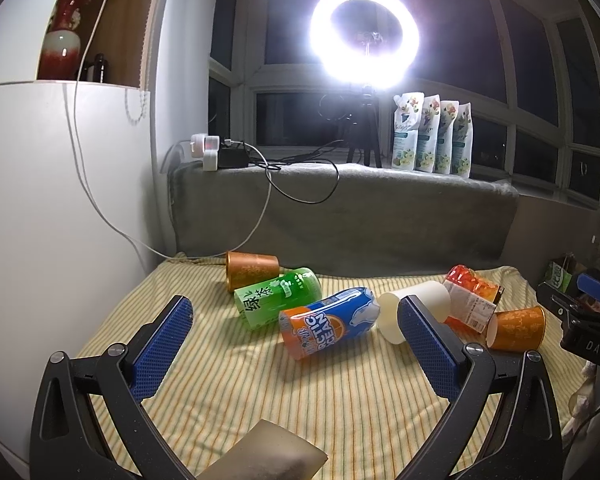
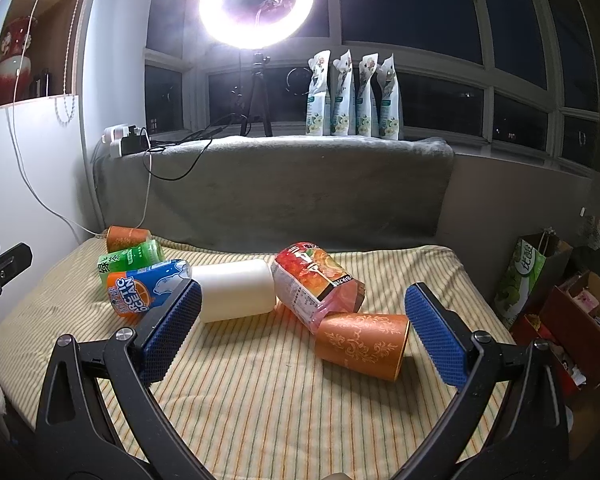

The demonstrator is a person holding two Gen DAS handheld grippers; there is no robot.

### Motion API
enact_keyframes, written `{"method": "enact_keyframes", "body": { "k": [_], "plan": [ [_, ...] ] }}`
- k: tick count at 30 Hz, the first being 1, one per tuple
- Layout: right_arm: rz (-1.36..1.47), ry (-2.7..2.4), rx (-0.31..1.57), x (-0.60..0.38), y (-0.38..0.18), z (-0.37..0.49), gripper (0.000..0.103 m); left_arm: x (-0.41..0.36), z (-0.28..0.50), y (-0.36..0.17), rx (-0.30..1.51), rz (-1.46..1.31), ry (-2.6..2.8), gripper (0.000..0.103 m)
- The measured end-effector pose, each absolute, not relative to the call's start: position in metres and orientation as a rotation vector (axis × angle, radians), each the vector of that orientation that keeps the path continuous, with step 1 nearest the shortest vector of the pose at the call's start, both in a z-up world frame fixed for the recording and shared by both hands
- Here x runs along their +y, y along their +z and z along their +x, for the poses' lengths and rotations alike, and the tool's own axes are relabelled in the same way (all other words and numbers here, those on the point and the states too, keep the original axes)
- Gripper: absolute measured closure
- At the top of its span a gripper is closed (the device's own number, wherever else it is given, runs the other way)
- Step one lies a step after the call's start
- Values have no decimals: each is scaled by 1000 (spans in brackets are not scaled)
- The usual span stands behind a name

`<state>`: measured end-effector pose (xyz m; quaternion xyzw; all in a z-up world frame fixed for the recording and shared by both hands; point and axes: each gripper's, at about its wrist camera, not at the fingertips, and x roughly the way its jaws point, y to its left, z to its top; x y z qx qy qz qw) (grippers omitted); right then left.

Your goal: Flip cup upright

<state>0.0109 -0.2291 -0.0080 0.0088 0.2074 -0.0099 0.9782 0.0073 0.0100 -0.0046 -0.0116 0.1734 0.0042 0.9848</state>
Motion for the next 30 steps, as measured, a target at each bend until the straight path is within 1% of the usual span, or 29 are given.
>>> {"method": "enact_keyframes", "body": {
  "k": [6,16,23,30],
  "plan": [
    [3,12,432,-222,-14,25,0,14,12,-7,357,-19,18,1],
    [-51,114,456,-202,-13,51,0,30,20,-20,421,-10,27,1],
    [-124,230,513,-172,-14,82,0,45,26,-29,460,-16,44,1],
    [-134,328,569,-148,-13,118,0,55,32,-34,487,-12,49,1]
  ]
}}
